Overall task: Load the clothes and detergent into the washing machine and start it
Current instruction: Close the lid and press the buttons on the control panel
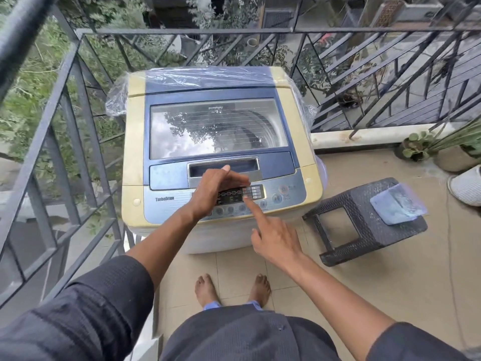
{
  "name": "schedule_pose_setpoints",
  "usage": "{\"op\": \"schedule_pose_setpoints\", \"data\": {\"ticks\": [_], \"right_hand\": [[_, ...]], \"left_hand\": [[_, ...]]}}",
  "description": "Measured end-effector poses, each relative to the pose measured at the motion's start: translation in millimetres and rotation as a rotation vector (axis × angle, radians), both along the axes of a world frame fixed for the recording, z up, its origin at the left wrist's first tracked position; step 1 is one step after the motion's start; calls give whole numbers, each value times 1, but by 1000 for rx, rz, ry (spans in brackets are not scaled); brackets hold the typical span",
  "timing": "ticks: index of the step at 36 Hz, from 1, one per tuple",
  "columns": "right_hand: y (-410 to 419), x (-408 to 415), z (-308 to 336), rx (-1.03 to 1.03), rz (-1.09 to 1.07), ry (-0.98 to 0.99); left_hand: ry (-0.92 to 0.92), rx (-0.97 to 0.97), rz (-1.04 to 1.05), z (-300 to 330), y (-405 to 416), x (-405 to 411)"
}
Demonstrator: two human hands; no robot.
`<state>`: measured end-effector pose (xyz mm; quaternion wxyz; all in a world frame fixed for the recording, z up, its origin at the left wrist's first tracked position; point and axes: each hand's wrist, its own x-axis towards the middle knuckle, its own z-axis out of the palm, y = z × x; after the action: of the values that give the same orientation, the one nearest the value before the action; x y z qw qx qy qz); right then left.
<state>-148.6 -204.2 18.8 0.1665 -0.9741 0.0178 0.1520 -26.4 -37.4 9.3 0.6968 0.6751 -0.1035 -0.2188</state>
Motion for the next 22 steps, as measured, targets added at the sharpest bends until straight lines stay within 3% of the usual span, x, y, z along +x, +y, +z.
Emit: {"op": "schedule_pose_setpoints", "data": {"ticks": [22], "right_hand": [[29, -7, -1, 33, 157, 18]], "left_hand": [[47, -20, -62, 1, 7, 4]]}}
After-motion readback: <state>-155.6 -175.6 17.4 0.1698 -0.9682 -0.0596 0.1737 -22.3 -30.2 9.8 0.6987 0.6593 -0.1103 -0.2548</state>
